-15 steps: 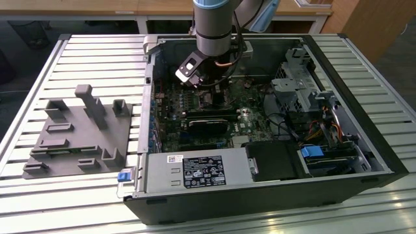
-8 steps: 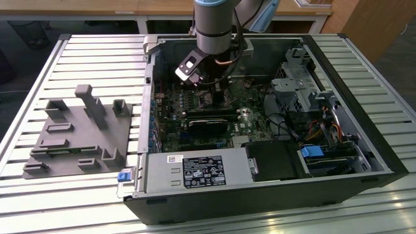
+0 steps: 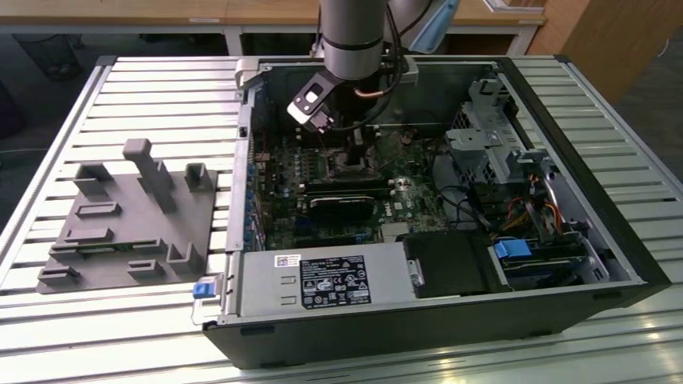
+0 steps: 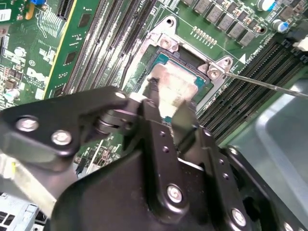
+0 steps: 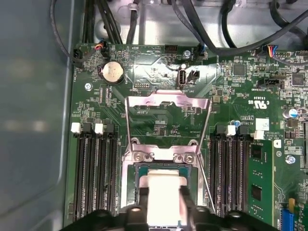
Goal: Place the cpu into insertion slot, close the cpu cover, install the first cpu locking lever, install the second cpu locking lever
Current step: 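Place the cpu into insertion slot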
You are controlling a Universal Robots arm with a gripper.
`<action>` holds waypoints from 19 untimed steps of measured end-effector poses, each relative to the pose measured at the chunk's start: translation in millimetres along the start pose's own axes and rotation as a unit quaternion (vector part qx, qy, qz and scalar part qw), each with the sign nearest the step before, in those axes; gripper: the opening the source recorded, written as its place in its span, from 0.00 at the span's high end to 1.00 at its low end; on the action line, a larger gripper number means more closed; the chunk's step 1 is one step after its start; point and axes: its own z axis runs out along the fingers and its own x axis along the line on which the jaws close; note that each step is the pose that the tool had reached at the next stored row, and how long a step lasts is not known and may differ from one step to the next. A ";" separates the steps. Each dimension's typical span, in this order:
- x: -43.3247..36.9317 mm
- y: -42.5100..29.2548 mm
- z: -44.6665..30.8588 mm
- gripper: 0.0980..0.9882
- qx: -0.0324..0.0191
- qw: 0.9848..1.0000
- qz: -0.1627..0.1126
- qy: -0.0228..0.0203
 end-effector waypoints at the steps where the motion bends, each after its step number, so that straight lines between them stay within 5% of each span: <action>1: 0.0 0.6 -0.3 0.70 0.002 1.000 0.000 0.000; 8: 0.0 2.8 -3.4 0.97 0.010 1.000 0.000 0.001; 19: 0.0 3.3 -7.8 0.97 0.014 1.000 0.000 0.002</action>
